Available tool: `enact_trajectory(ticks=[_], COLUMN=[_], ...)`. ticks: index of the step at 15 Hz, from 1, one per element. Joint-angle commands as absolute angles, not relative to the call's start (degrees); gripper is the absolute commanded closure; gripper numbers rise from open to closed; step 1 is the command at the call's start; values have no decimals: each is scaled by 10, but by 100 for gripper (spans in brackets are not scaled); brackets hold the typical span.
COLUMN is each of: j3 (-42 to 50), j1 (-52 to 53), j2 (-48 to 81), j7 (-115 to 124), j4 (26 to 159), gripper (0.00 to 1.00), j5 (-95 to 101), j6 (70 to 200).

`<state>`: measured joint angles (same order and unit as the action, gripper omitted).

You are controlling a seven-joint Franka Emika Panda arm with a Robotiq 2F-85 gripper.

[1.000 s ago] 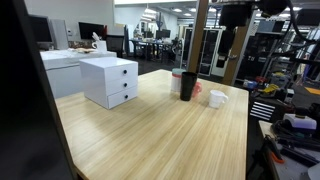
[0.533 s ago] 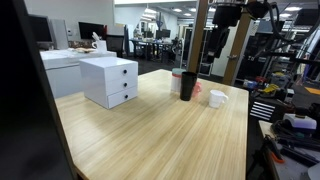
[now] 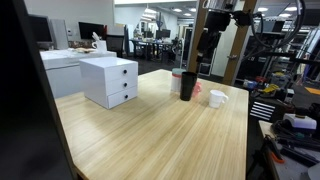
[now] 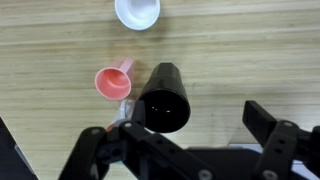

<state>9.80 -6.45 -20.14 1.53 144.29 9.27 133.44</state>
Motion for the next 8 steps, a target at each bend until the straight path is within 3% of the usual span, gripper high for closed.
enact_trajectory(ticks=[1,8], j3=[100,114], j1=[-76,-78], j2=[-179,-152], j7=[-3,-11], j4=[1430,1416], gripper=[0,0], j5=[77,63], j6=[1361,1383])
